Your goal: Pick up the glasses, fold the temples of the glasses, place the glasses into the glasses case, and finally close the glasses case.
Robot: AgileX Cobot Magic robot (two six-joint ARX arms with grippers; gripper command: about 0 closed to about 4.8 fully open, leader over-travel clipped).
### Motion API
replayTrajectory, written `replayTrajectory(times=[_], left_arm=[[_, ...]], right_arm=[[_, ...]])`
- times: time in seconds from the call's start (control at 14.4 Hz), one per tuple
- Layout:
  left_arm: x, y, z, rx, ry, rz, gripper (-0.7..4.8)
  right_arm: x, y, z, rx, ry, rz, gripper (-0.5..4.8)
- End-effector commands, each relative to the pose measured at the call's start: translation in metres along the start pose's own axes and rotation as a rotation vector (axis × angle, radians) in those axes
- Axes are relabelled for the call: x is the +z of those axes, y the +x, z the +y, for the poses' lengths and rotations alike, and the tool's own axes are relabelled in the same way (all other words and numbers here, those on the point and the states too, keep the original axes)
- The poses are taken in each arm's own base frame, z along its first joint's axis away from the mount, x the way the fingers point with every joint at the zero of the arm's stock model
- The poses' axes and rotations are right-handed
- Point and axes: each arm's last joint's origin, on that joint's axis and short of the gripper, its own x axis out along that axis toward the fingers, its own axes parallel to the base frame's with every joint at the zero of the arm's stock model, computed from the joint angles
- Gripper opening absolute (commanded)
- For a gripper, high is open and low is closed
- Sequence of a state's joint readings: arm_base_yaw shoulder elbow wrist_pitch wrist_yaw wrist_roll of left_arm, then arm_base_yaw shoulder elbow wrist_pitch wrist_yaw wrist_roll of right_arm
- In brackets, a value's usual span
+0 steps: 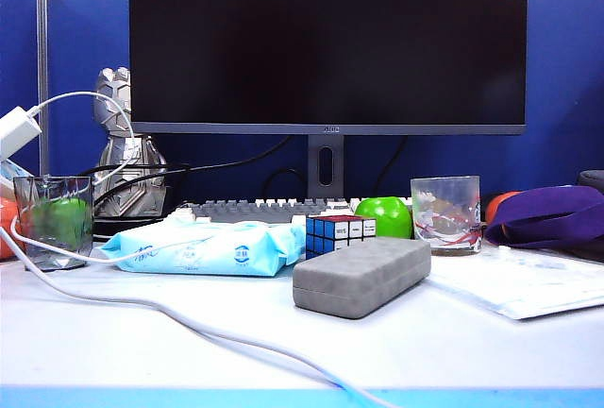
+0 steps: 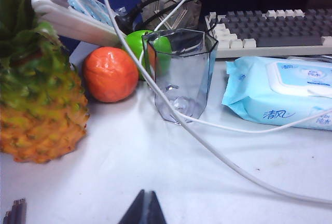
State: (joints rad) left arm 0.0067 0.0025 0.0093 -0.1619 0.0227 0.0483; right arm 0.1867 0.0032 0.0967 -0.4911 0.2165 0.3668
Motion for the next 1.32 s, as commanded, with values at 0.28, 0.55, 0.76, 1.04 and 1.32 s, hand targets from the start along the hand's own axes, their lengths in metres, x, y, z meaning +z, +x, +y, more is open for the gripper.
replayTrajectory(times=[0.28, 0.55, 0.76, 1.04, 1.32], left_arm=[[-0.002, 0.0, 0.0, 0.0, 0.0, 0.013, -0.05], [-0.002, 0.0, 0.0, 0.0, 0.0, 0.013, -0.05], [-0.002, 0.0, 0.0, 0.0, 0.0, 0.013, -0.05], [-0.002, 0.0, 0.0, 0.0, 0.0, 0.013, -0.05], [-0.002, 0.0, 0.0, 0.0, 0.0, 0.013, -0.05]], right_arm=[[0.003, 0.004, -0.005, -0.111, -0.036, -0.098, -0.05], [0.007, 0.008, -0.009, -0.061, -0.323, -0.148, 0.0], [0.005, 0.014, -0.003, 0.143, -0.28, -0.206, 0.0], [0.005, 0.013, -0.003, 0.134, -0.275, -0.207, -0.01], [0.005, 0.013, -0.003, 0.133, -0.275, -0.208, 0.0]])
